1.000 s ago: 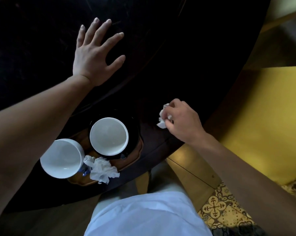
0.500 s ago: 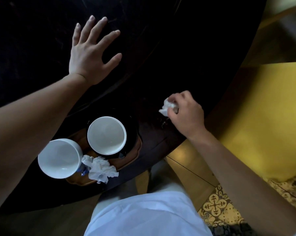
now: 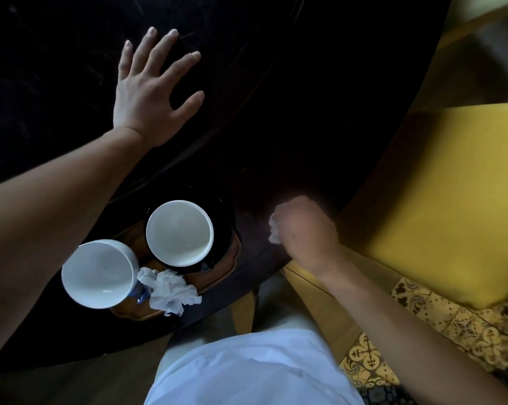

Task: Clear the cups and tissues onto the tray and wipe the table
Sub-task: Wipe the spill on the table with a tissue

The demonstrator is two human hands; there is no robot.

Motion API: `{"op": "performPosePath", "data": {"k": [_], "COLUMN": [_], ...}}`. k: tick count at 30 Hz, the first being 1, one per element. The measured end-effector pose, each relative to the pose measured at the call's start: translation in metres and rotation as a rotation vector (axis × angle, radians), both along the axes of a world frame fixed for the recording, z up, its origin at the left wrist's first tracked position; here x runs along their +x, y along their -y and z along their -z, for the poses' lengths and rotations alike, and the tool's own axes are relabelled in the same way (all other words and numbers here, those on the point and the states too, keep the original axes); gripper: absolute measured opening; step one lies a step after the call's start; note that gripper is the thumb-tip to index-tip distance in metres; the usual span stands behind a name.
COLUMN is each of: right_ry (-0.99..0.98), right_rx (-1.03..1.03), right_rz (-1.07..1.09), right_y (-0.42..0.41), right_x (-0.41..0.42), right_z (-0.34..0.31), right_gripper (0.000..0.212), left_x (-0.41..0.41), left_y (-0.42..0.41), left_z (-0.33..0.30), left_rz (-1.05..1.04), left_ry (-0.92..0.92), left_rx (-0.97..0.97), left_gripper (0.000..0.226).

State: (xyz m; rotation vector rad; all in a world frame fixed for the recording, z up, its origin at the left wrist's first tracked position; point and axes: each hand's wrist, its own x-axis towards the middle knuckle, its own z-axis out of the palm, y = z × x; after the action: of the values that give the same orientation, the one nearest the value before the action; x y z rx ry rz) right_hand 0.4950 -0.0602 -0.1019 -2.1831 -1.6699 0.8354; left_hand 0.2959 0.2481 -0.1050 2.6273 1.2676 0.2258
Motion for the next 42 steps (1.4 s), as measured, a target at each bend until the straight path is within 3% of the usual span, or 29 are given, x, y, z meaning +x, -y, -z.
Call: {"op": "performPosePath", "data": {"k": [9,11,16,20,23,27,31,38,42], "right_ry": [0.038,0.081,0.088,-0.064,-0.1,-0.004,0.04,-0.059,-0.078], "right_rx": [0.184,0.144,0.01,-0.109,-0.003,0.158,0.085,0.001,0.04], "right_rz": [0.277,0.313,0.228,0.062,0.182,0.355,0.298,0.12,0.161], "right_y": [-0.074,-0.077,-0.036,-0.004,-0.019,-0.072,-0.092,-0.014,-0.016], "right_x": [0.062,0.075,0.039,0.005,0.022,0.066,0.056,-0.012,-0.01], "right_z": [-0.008,-0.006,-0.004,-0.012,-0.015,-0.011,0.002,-0.002,-0.003], "right_gripper": [0.027,0.032,0.025,0.021,0.022,0.029,0.031,0.024,0.021], "left_x": [-0.001,-0.001,0.0,0.0,0.0,0.001,0.0,-0.001,0.001], "left_y": [-0.001,-0.001,-0.001,-0.001,-0.001,-0.002,-0.002,-0.001,-0.001], "left_z": [0.001,0.001,0.0,0.0,0.001,0.002,0.003,-0.001,-0.001], "left_rz": [0.006,0.004,-0.001,0.0,0.005,0.004,0.003,0.01,0.013], "left_ry": [-0.01,-0.017,-0.022,-0.018,-0.011,-0.006,0.0,-0.002,-0.008], "left_rx": [0.005,0.006,-0.004,-0.002,0.004,0.012,0.009,0.0,-0.006], "left_gripper": [0.06,0.06,0.06,0.061,0.06,0.059,0.059,0.059,0.059]}}
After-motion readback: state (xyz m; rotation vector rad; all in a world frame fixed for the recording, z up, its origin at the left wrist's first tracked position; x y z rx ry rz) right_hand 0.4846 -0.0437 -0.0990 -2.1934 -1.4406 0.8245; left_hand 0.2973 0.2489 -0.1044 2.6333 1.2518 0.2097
